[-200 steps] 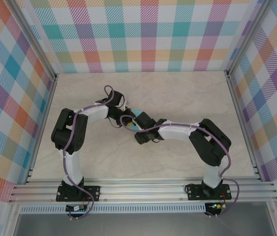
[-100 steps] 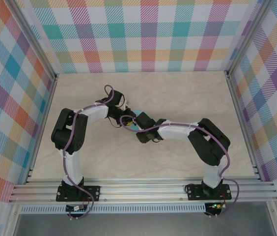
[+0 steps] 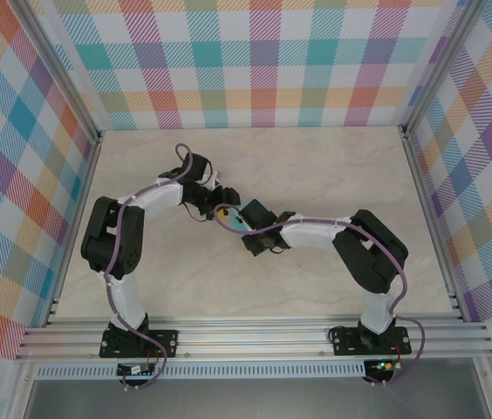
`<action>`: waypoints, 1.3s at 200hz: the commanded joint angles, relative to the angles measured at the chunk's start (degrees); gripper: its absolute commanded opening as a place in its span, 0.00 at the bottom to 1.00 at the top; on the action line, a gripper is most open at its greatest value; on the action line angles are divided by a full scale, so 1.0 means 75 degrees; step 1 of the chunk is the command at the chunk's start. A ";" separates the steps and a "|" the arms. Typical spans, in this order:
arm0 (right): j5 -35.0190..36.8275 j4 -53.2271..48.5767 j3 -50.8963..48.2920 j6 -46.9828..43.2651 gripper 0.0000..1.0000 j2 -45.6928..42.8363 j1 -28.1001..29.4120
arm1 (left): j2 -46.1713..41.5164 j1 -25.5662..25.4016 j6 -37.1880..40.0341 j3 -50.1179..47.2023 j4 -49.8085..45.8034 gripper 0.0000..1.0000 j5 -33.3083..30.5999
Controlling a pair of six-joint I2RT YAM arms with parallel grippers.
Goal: Fold a paper plane with a square sheet of paper (fold left side to right side)
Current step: Fourth fold the wing at the center of the table.
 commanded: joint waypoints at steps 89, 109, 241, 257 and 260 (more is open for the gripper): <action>-0.1582 0.1359 -0.1259 0.1039 0.12 -0.0567 -0.0776 | -0.0151 0.0053 -0.0232 -0.0918 0.0724 0.42 0.0275; -0.1688 0.1517 -0.1417 0.1149 0.12 -0.0608 -0.0824 | 0.0120 -0.0098 -0.0309 -0.0814 0.0814 0.36 0.0263; -0.2154 0.1915 -0.1773 0.1478 0.09 -0.0622 -0.1190 | 0.1332 -0.0666 -0.0408 0.0144 0.0762 0.29 0.0287; -0.2217 0.1956 -0.1806 0.1503 0.10 -0.0632 -0.1227 | 0.1397 -0.0693 -0.0423 0.0163 0.0784 0.29 0.0286; -0.2228 0.1967 -0.1809 0.1505 0.10 -0.0623 -0.1236 | 0.1418 -0.0702 -0.0441 0.0162 0.0794 0.29 0.0287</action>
